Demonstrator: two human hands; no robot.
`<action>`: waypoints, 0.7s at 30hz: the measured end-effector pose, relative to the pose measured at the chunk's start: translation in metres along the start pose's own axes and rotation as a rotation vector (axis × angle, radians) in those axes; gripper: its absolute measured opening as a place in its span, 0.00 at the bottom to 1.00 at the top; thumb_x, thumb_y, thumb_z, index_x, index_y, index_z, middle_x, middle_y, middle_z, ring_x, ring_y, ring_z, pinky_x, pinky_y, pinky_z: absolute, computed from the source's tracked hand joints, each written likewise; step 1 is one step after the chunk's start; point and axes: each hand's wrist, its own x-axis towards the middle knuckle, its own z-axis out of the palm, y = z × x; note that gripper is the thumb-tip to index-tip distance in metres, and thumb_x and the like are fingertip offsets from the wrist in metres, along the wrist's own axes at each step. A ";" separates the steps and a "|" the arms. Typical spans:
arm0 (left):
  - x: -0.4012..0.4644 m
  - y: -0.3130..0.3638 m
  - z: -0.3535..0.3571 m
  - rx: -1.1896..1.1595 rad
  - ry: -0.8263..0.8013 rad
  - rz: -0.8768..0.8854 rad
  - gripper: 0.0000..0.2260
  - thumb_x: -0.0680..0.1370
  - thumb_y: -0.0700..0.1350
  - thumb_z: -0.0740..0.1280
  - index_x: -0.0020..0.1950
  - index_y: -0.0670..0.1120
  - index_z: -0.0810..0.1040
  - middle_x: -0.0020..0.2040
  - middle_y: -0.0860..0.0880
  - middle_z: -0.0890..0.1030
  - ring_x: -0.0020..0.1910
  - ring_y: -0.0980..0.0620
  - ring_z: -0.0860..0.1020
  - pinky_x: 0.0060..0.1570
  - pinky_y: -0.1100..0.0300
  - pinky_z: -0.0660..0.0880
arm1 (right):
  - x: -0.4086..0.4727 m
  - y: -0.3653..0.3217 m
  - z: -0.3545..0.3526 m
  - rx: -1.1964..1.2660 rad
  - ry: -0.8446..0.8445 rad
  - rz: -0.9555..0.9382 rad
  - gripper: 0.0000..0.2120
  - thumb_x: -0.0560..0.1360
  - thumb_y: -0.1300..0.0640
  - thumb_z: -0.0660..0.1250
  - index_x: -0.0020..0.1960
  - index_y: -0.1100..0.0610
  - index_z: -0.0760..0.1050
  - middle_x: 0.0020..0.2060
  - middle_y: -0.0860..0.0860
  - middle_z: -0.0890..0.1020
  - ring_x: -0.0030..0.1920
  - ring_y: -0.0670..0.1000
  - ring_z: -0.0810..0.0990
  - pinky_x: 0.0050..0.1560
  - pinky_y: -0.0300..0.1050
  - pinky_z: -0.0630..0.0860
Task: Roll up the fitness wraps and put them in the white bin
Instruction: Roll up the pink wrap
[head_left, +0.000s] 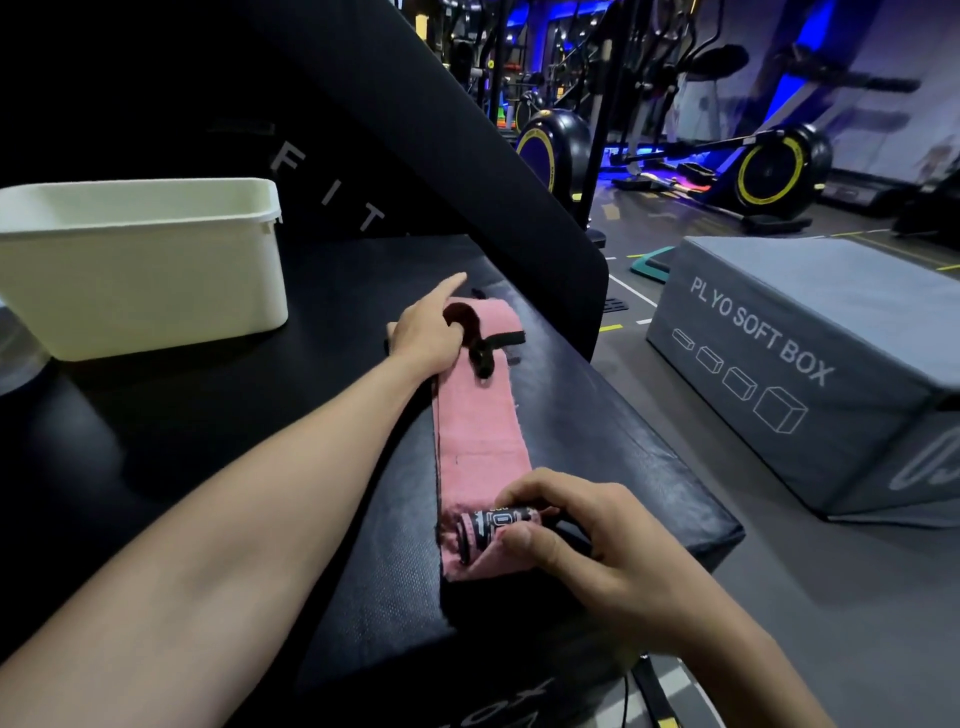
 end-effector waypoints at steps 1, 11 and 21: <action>0.004 -0.003 0.001 -0.012 0.025 0.015 0.28 0.78 0.38 0.63 0.75 0.62 0.69 0.67 0.50 0.81 0.69 0.43 0.75 0.72 0.47 0.67 | 0.000 0.000 0.000 -0.002 -0.001 -0.001 0.12 0.81 0.43 0.65 0.57 0.49 0.79 0.49 0.43 0.84 0.51 0.49 0.83 0.52 0.54 0.77; 0.033 -0.005 0.005 0.249 0.093 -0.002 0.11 0.79 0.39 0.65 0.58 0.50 0.82 0.59 0.44 0.81 0.59 0.38 0.80 0.53 0.49 0.75 | 0.003 -0.004 0.001 -0.012 -0.004 0.025 0.09 0.79 0.44 0.67 0.55 0.47 0.80 0.45 0.44 0.83 0.47 0.50 0.82 0.50 0.54 0.77; 0.055 0.003 0.008 0.374 0.129 -0.127 0.14 0.83 0.46 0.60 0.63 0.41 0.78 0.63 0.37 0.79 0.63 0.36 0.77 0.56 0.47 0.74 | 0.002 -0.003 0.000 0.012 -0.002 0.038 0.11 0.79 0.43 0.67 0.56 0.46 0.80 0.48 0.42 0.84 0.50 0.49 0.83 0.51 0.52 0.77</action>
